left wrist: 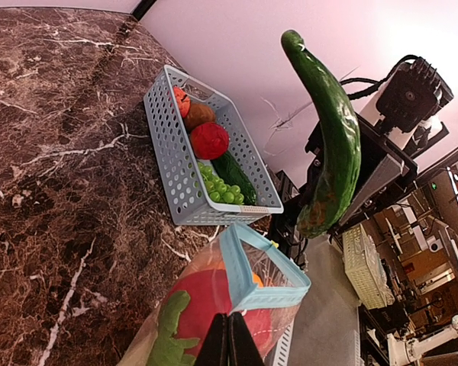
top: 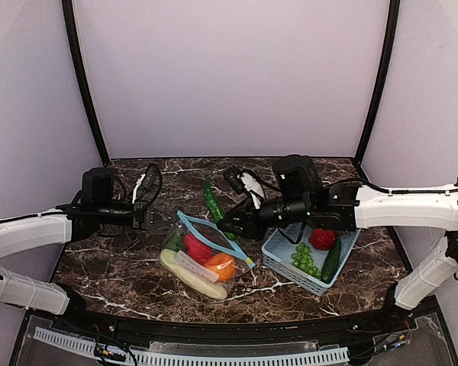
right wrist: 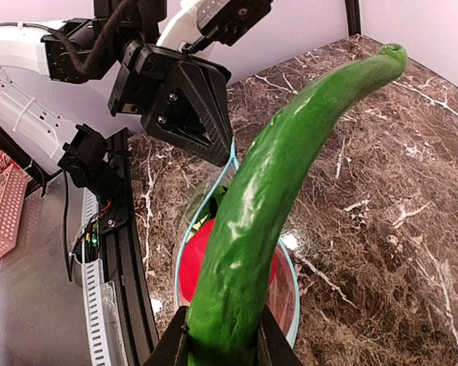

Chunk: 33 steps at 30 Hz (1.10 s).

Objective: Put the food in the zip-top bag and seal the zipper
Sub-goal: Place the fake vegetable in the zipper food storage bag.

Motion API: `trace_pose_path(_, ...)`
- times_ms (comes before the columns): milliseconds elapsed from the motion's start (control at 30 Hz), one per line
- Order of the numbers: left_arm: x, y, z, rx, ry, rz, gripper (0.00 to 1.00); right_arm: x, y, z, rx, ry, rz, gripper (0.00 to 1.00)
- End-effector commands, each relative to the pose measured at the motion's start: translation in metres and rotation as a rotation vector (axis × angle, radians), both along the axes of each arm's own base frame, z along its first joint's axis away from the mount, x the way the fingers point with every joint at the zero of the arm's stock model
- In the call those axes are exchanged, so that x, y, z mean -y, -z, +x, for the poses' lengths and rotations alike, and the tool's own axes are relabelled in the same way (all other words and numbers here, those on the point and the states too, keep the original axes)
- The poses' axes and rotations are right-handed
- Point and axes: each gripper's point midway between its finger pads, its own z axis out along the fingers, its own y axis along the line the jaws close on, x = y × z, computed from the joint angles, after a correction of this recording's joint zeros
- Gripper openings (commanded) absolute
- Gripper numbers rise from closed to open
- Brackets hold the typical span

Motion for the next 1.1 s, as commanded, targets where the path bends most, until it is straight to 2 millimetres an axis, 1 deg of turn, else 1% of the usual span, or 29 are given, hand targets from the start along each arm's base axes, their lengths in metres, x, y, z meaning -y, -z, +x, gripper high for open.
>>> trace_pose_path(0, 0.003, -0.008, -0.002, 0.019, 0.034, -0.013, 0.01, -0.011, -0.008, -0.003, 0.063, -0.055, 0.069, 0.14)
trace_pose_path(267, 0.004, -0.004, 0.000, -0.001, 0.035, -0.015, 0.01, -0.026, 0.001, 0.004, 0.095, -0.072, 0.089, 0.15)
trace_pose_path(367, 0.004, -0.005, 0.001, 0.000, 0.033, -0.016, 0.01, -0.031, 0.004, 0.002, 0.087, -0.094, 0.101, 0.15)
trace_pose_path(467, 0.005, -0.006, 0.003, 0.006, 0.027, -0.015, 0.01, -0.034, 0.011, -0.001, 0.059, -0.114, 0.103, 0.15)
trace_pose_path(600, 0.005, -0.005, 0.006, 0.007, 0.019, -0.014, 0.01, -0.029, 0.021, -0.007, 0.029, -0.120, 0.109, 0.16)
trace_pose_path(667, 0.005, -0.005, 0.007, 0.007, 0.017, -0.014, 0.01, -0.025, 0.024, -0.012, 0.018, -0.125, 0.118, 0.16)
trace_pose_path(833, 0.005, -0.006, 0.008, 0.014, 0.013, -0.015, 0.01, -0.015, 0.038, -0.024, -0.009, -0.134, 0.090, 0.17)
trace_pose_path(1067, 0.005, -0.006, 0.008, 0.018, 0.011, -0.011, 0.01, -0.004, 0.040, -0.035, -0.036, -0.139, 0.043, 0.21)
